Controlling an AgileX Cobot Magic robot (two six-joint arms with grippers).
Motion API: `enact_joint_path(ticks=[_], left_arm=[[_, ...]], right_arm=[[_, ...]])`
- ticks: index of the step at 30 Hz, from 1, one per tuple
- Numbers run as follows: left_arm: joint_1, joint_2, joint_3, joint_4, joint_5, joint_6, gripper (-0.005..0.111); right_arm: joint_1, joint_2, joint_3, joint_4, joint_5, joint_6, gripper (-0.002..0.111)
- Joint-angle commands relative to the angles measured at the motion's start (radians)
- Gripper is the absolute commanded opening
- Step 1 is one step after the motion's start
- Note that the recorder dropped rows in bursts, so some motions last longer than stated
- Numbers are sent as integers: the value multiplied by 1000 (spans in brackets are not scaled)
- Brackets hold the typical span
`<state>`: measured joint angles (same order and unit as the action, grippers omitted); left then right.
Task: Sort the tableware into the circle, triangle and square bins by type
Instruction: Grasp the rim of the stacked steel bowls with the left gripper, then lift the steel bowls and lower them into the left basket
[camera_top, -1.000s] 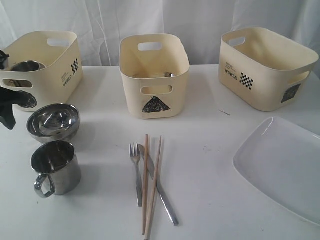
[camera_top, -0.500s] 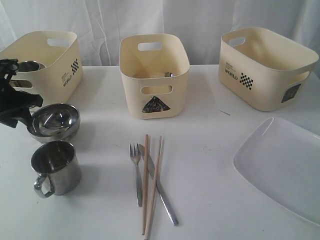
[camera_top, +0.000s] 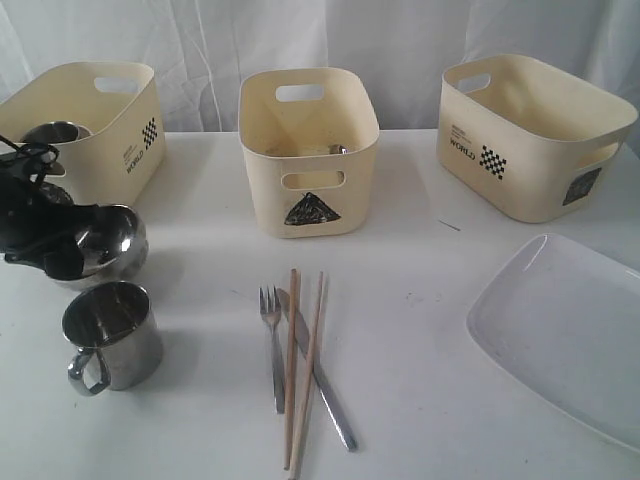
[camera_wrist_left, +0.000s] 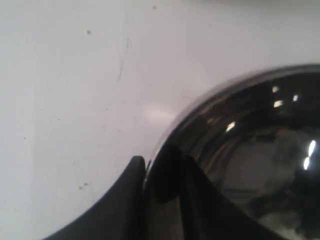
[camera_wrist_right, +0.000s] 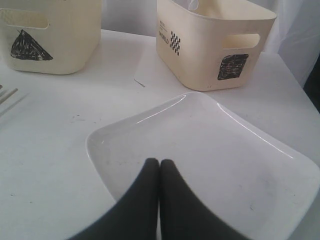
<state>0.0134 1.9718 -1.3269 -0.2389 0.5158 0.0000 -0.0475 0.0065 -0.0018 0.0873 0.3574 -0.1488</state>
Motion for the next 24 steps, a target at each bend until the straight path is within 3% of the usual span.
enact_joint_path(ticks=[1,8,14,16,19,24], left_arm=[[1,-13,6,10,13,6,0],[1,-95,-49,15,112,50,0],[1,-280,-111,11,254,179,0],[1,-352,-144,11,246,201,0],[1,-454,-176,15,36,210,0],[1,-450,-172,62,-653,242,0]], right_arm=[[0,-7,2,-6,-7,-4,0],[0,-7,2,-6,-7,13,0],[0,-7,2,-6,-7,13,0],[0,-7,2,-6,-7,13,0],[0,-7,2,-6,-7,13,0],[0,-7,2,-6,-7,13,0]])
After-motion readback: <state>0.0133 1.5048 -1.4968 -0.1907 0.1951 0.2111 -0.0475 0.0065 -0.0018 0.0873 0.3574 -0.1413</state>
